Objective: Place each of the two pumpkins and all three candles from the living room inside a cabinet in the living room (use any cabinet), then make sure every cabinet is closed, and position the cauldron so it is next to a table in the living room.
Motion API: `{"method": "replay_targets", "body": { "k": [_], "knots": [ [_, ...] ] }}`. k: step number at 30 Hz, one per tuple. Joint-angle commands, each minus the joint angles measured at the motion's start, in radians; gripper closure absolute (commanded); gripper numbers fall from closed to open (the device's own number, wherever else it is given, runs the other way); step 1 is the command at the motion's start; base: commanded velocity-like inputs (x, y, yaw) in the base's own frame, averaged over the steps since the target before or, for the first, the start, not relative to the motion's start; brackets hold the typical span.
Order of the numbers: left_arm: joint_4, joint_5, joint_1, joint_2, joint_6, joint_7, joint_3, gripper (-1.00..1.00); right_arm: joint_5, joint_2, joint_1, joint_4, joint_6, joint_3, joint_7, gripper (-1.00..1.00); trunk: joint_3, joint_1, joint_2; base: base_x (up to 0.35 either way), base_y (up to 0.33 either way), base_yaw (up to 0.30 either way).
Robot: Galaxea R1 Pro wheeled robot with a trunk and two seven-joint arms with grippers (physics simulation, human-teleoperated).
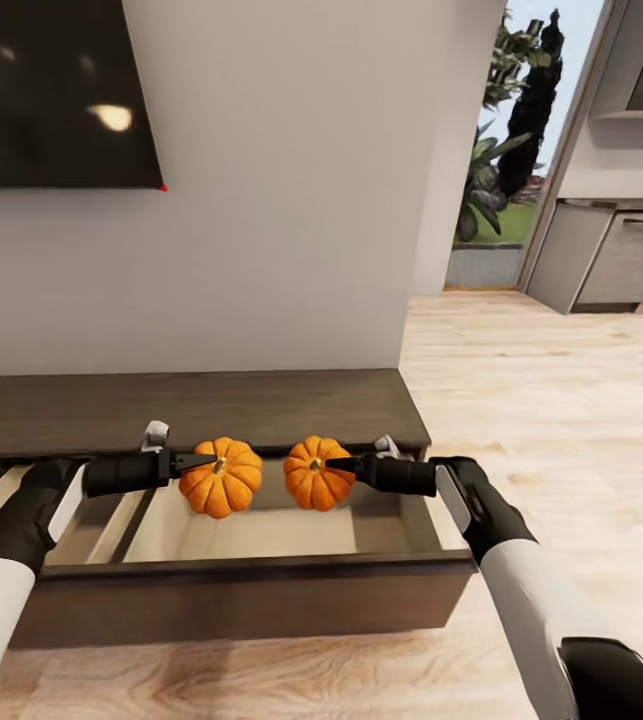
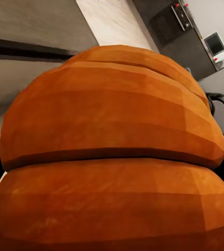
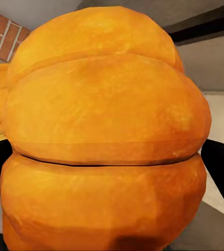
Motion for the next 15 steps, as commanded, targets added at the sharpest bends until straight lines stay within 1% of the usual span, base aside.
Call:
{"method": "replay_targets", "body": {
  "k": [1, 3, 5, 11, 15],
  "knots": [
    [0.000, 0.001, 0.000, 0.000, 0.001, 0.000, 0.000, 1.00, -0.007, -0.003, 0.000, 0.002, 0.003, -0.001, 0.003, 1.00, 0.000, 0.000, 0.000, 0.306, 0.000, 0.000],
    [0.001, 0.001, 0.000, 0.000, 0.001, 0.001, 0.000, 1.00, -0.008, -0.007, 0.000, 0.005, 0.003, -0.001, 0.002, 1.00, 0.000, 0.000, 0.000, 0.226, 0.000, 0.000],
    [0.001, 0.001, 0.000, 0.001, 0.000, 0.002, 0.000, 1.00, -0.006, -0.009, 0.000, 0.006, 0.003, -0.001, 0.002, 1.00, 0.000, 0.000, 0.000, 0.099, 0.000, 0.000],
    [0.025, 0.000, 0.000, 0.002, 0.000, 0.002, 0.000, 1.00, -0.005, -0.021, 0.001, 0.039, 0.001, -0.002, -0.003, 1.00, 0.000, 0.000, 0.000, 0.016, 0.000, 0.000],
    [0.072, -0.002, 0.000, -0.003, 0.000, 0.005, -0.003, 1.00, -0.004, -0.025, 0.001, 0.069, 0.001, -0.002, -0.008, 1.00, 0.000, 0.000, 0.000, 0.000, 0.000, 0.000]
  ]
}}
